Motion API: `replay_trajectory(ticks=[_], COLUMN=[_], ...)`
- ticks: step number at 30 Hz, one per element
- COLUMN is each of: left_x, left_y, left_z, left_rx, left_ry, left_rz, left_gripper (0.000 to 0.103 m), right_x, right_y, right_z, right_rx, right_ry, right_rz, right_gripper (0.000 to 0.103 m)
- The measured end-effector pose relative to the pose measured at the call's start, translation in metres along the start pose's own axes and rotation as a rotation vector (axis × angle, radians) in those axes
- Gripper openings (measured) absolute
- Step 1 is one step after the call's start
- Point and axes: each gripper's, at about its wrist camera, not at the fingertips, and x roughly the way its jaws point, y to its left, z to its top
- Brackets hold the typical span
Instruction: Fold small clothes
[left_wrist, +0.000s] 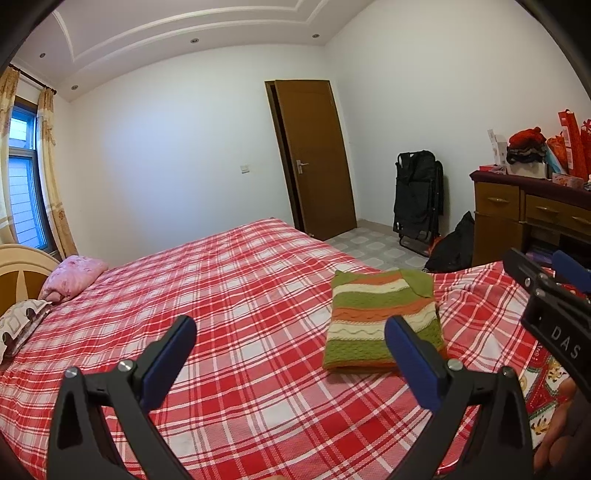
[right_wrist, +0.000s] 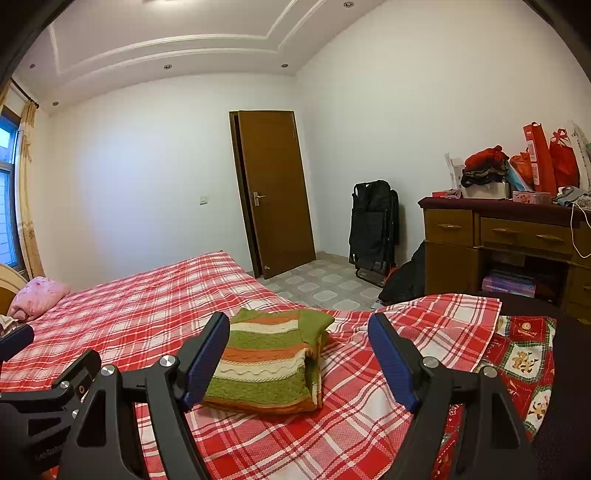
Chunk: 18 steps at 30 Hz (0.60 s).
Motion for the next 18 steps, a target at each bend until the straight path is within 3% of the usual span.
replay_trajectory(ticks=[4, 15, 18], left_x=[-0.0011, 0.0058, 0.0017], left_y=[-0.0007, -0.0056, -0.0044], left_z=[0.0014, 0.0041, 0.0047], left_rx=[0.001, -0.027, -0.026], left_ry=[-0.012, 0.024, -0.006], left_rz=[-0.004, -0.118, -0.086], left_gripper=[0.103, 0.103, 0.103], right_x=[-0.0004, -0.0018, -0.0007], right_y=[0.0000, -0.0012, -0.0002], right_z=[0.0000, -0.0013, -0.0023], right_rx=[-0.002, 0.008, 0.008], right_ry=[-0.002, 0.007, 0.014], right_rz=[-0.002, -0.008, -0.009], right_gripper=[0.078, 0.078, 0.078])
